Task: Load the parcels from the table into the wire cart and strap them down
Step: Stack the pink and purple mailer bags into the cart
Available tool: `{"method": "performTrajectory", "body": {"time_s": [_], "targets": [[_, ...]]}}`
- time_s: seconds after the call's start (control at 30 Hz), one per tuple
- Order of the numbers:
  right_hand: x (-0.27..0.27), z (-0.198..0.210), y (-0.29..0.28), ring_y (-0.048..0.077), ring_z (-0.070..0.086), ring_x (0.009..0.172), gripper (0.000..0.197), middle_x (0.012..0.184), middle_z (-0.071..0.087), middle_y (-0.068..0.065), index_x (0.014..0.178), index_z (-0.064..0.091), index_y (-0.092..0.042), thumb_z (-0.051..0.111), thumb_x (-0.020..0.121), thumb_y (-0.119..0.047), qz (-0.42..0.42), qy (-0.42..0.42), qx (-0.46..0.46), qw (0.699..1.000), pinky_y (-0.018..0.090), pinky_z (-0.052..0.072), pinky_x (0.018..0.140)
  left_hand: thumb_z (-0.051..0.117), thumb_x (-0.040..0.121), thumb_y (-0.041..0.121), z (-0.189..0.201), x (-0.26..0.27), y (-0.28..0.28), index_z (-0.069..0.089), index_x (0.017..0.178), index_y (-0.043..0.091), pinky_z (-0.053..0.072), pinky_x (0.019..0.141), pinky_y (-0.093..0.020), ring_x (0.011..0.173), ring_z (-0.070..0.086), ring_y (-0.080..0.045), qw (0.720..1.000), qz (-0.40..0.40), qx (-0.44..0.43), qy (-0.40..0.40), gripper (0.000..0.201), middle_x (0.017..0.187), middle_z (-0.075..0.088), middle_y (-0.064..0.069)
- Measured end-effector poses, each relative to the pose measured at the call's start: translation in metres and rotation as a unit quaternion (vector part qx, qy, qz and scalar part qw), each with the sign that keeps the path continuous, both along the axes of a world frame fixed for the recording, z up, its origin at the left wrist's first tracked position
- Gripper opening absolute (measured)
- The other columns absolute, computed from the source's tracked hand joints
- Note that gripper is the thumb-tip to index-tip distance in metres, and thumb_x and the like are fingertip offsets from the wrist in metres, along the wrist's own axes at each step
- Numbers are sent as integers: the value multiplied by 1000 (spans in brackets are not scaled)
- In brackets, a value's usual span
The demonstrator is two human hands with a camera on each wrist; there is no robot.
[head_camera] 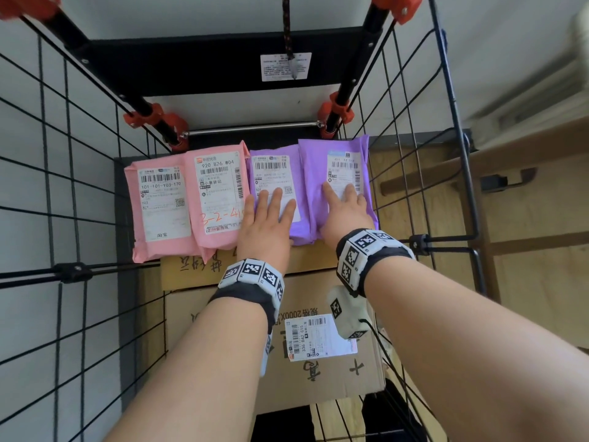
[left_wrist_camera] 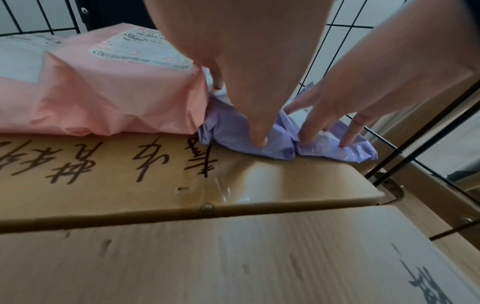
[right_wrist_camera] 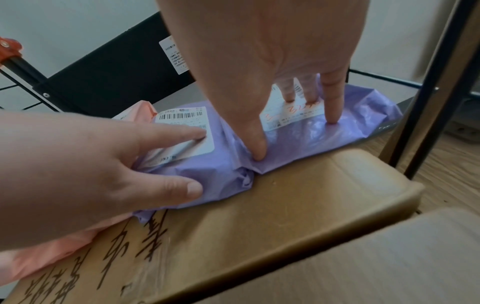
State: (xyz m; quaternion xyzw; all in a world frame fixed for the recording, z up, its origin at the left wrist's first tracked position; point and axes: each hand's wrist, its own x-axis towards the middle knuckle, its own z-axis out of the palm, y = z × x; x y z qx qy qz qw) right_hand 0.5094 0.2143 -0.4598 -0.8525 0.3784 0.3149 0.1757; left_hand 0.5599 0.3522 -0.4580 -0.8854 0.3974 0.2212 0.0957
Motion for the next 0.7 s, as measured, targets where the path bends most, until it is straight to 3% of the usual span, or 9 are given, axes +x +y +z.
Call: {"method": "performTrajectory", "body": {"time_s": [0.13,0.37,0.7], "targets": [[-7,9,4,30,16,142,85,156,9,7,149,14,-38,61,83,-11,-11,-23,-1,1000,48,44,98,41,97,46,10,-3,-5,6,153,20,-7,119,-47,149,-4,-29,1000,7,-14,7,71,161,-5,-8],[-17,47,2,31,29,135,67,151,21,12,147,25,-26,49,88,-8,-33,-51,-12,998,44,44,99,37,100,26,47,-5,-7,3,154,20,-5,121,-47,149,-7,-26,999,30,-37,-1,63,161,-7,-6],[-38,144,19,29,42,127,54,144,35,10,141,39,-21,46,89,-8,-39,-166,6,985,42,47,98,42,97,22,154,-29,9,5,154,19,-2,120,-49,149,-4,-28,997,63,-42,-7,67,161,-3,-8]]}}
